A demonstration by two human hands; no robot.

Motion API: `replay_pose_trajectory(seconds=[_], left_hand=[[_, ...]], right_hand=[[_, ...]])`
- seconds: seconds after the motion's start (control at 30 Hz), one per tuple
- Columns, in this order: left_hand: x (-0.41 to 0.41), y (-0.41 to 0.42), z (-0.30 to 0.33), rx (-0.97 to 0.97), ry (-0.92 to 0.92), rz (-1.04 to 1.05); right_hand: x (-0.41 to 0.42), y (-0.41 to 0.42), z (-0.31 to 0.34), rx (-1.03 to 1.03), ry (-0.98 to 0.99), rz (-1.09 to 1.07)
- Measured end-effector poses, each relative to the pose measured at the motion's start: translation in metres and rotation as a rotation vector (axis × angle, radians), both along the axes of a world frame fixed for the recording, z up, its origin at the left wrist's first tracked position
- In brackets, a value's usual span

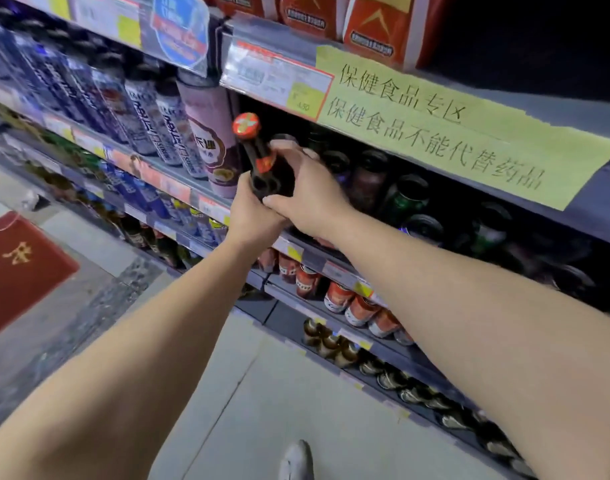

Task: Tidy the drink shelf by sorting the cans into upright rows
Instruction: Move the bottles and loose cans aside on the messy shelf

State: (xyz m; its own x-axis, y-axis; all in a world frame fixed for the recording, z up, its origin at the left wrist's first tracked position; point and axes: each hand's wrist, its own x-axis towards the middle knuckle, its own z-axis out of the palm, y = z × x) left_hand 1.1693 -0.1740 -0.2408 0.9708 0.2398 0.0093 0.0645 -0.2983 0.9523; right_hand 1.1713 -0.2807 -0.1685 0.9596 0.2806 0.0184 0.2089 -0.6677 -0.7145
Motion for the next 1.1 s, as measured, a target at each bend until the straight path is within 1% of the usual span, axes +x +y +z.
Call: replay_pose_trajectory(seconds=[0.1, 0.2, 0.27, 0.37, 0.47, 0.6, 0.73, 0.83, 0.97, 1.1], left_hand=[[-0.028, 0.006, 0.001, 0.006, -0.087, 0.082], [-0.061, 0.005, 0.008, 0.046, -0.153, 0.105], [-0.084, 0.002, 0.011, 0.083, -0.140, 0.036], [-0.120, -0.023, 0.013, 0.082, -0.129, -0.160], [-0.150, -0.075, 0.016, 0.126, -0.094, -0.254], [-0.195, -0.180, 0.019, 0.167, -0.083, -0.407], [-0.249, -0.300, 0.020, 0.215, -0.107, -0.529], [-0.284, -0.385, 0.025, 0.250, -0.168, -0.653], [-0.320, -0.479, 0.026, 0.184, -0.181, -0.849], [-0.346, -0.551, 0.024, 0.134, -0.176, -0.988]], right_hand=[[-0.022, 0.009, -0.005, 0.045, -0.071, 0.097], [-0.052, 0.001, -0.003, 0.089, -0.156, 0.166], [-0.074, -0.015, -0.001, 0.140, -0.143, 0.187], [-0.108, -0.056, 0.000, 0.132, 0.005, 0.174], [-0.149, -0.116, 0.001, 0.140, 0.064, 0.058], [-0.214, -0.220, 0.002, 0.127, 0.037, -0.071], [-0.286, -0.341, 0.000, 0.149, 0.022, -0.241], [-0.340, -0.422, -0.009, 0.206, 0.038, -0.423], [-0.399, -0.506, -0.017, 0.157, 0.048, -0.636], [-0.440, -0.566, -0.019, 0.210, 0.020, -0.791]])
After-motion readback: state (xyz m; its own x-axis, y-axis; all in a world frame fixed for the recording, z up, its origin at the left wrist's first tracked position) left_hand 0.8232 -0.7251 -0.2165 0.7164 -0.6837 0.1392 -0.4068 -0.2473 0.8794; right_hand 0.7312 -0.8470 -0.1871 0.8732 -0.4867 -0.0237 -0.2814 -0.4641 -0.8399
